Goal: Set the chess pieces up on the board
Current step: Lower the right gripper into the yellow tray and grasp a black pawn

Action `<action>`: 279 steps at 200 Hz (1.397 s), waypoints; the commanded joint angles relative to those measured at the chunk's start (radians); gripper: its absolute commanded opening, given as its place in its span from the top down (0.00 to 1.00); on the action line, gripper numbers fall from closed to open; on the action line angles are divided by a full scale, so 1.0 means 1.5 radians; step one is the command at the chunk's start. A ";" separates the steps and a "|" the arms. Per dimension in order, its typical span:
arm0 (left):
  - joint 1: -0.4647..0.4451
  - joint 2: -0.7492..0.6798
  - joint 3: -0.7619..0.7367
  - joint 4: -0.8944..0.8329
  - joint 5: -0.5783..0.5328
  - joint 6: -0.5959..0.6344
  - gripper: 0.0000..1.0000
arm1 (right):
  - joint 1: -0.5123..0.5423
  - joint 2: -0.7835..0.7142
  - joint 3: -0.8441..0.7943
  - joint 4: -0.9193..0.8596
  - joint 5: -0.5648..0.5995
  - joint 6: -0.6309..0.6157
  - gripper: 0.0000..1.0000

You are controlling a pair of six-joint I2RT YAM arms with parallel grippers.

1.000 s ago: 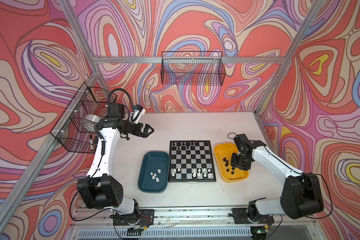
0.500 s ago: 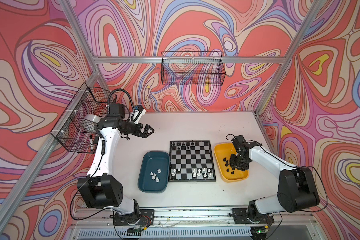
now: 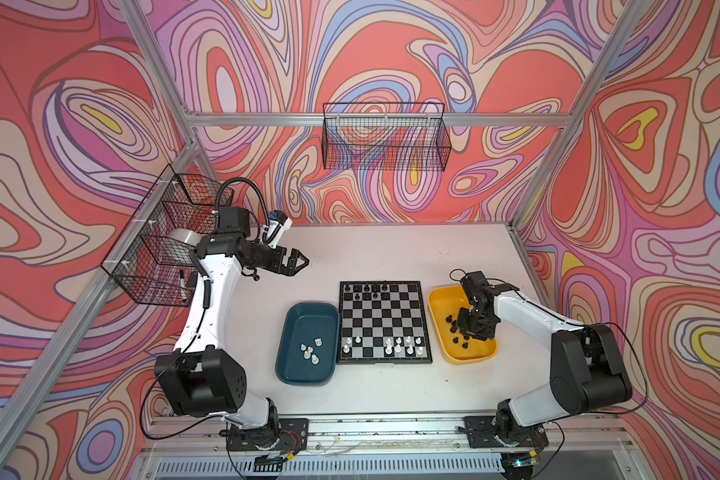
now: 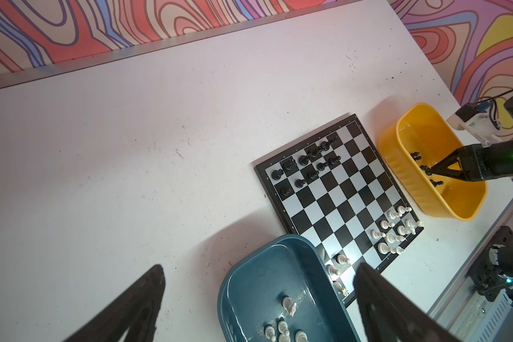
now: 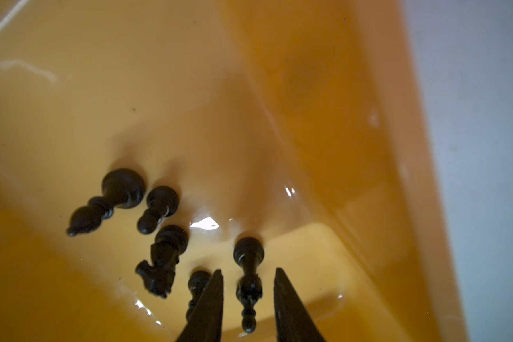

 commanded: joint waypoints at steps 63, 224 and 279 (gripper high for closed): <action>-0.002 0.006 -0.003 -0.028 0.015 0.008 0.00 | 0.004 0.014 -0.008 0.013 0.028 -0.008 0.74; -0.002 -0.008 -0.011 -0.027 0.013 0.005 0.00 | 0.004 -0.006 -0.022 0.025 0.027 -0.017 0.80; -0.002 -0.011 -0.013 -0.027 0.013 0.006 0.00 | 0.004 -0.007 -0.016 0.017 0.034 -0.022 0.83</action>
